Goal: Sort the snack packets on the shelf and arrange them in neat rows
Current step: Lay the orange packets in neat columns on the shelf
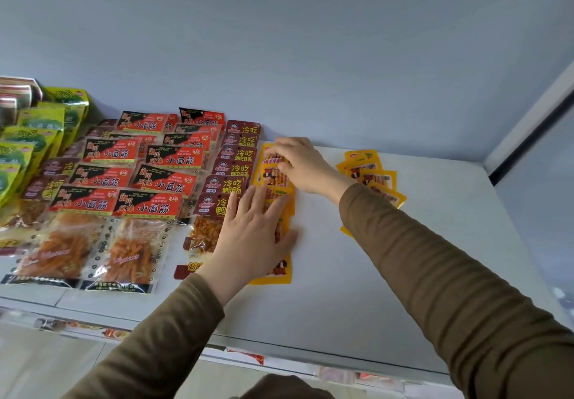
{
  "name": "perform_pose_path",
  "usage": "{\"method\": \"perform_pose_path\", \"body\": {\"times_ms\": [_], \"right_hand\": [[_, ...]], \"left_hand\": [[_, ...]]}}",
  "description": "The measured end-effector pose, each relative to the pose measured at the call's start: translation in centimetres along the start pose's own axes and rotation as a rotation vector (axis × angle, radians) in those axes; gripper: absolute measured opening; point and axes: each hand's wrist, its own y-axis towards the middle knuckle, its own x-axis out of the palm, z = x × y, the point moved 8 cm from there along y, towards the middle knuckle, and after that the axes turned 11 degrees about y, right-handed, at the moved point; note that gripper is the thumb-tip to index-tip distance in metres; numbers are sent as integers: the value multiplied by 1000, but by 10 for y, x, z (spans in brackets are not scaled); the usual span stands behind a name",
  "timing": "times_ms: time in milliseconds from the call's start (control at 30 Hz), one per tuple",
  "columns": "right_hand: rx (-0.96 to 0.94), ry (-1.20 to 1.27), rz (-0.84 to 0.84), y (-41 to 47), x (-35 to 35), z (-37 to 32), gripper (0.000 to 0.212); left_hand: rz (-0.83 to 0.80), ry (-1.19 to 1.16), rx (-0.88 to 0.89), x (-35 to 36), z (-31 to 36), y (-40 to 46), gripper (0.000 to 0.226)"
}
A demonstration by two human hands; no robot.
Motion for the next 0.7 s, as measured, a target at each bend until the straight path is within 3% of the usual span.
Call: {"method": "perform_pose_path", "body": {"times_ms": [67,167,200,400,533,700], "right_hand": [[104,180,147,-6,-12,7,43],[337,769,386,-28,-14,27,46],[359,845,419,-34,-8,26,46],[378,1021,461,-50,34,15,51],[391,1003,496,-52,41,13,55],[384,1012,538,-55,36,18,52]], "left_hand": [[48,-36,-46,-10,-10,11,67],[59,-8,-108,-22,-33,39,60],[28,25,-108,-22,-38,49,60],[-66,72,-109,-1,-41,73,61],[-109,-91,-184,10,-41,74,67],[-125,-263,-201,12,-44,80,57]]}}
